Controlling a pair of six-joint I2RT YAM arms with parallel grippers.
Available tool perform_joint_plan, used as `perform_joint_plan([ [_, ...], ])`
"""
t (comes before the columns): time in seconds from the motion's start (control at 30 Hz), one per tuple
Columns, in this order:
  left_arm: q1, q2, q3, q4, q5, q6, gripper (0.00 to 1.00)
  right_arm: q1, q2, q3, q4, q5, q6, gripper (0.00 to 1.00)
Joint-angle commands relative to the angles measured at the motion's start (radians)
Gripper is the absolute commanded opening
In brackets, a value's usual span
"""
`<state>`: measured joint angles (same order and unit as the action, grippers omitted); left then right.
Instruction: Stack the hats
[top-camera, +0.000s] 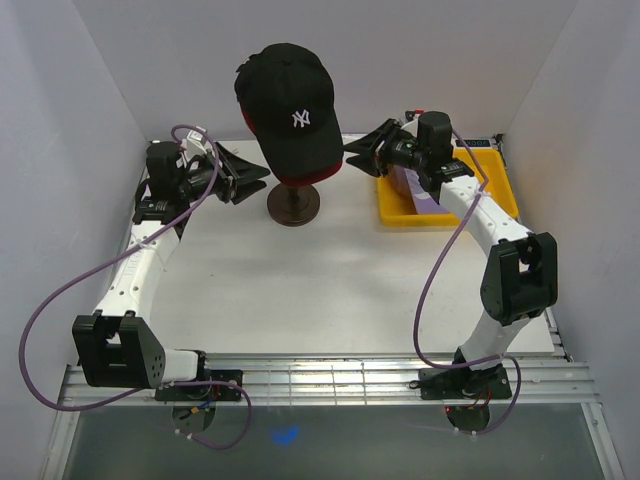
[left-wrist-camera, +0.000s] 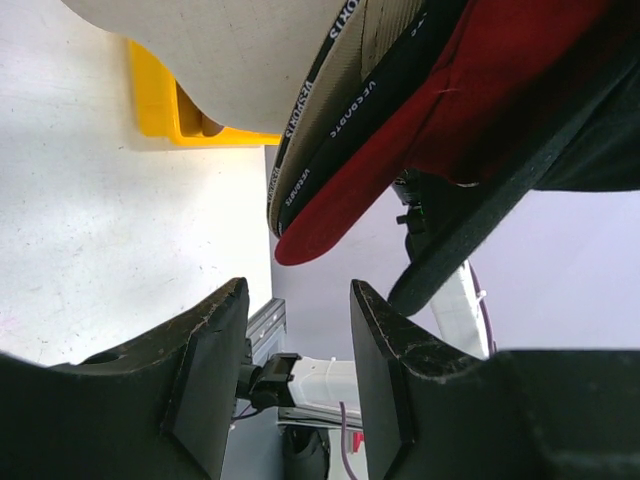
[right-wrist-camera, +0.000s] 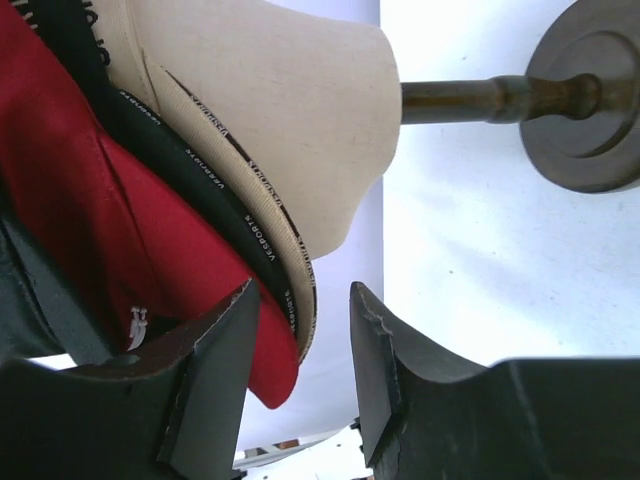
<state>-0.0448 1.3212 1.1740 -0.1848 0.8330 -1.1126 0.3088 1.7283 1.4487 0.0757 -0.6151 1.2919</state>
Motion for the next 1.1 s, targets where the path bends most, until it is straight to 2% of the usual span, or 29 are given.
perform_joint_plan([
  [0.0, 0.006, -0.008, 0.041, -0.012, 0.021, 0.030, 0.55, -0.022, -0.070, 0.055, -0.056, 0.034, -0.074, 0.47],
  [0.2, 0.013, -0.017, 0.059, -0.045, 0.017, 0.068, 0.55, -0.068, -0.114, 0.039, -0.109, 0.054, -0.135, 0.47],
  [0.47, 0.028, -0.054, 0.144, -0.232, -0.086, 0.197, 0.54, -0.106, -0.124, 0.249, -0.374, 0.153, -0.350, 0.49],
  [0.57, 0.043, -0.076, 0.219, -0.301, -0.153, 0.255, 0.53, -0.108, -0.150, 0.268, -0.383, 0.176, -0.375, 0.51],
  [0.7, 0.111, -0.039, 0.370, -0.321, -0.198, 0.272, 0.53, -0.083, -0.211, 0.219, -0.309, 0.137, -0.330, 0.54],
  [0.87, 0.134, 0.116, 0.633, -0.306, -0.238, 0.255, 0.53, -0.016, -0.256, 0.147, -0.246, 0.130, -0.278, 0.59],
  [1.03, 0.155, 0.269, 0.818, -0.174, -0.167, 0.224, 0.60, 0.047, -0.262, 0.101, -0.229, 0.147, -0.261, 0.63],
  [1.07, 0.164, 0.342, 0.898, -0.162, -0.146, 0.221, 0.60, 0.050, -0.263, 0.092, -0.220, 0.149, -0.256, 0.64],
])
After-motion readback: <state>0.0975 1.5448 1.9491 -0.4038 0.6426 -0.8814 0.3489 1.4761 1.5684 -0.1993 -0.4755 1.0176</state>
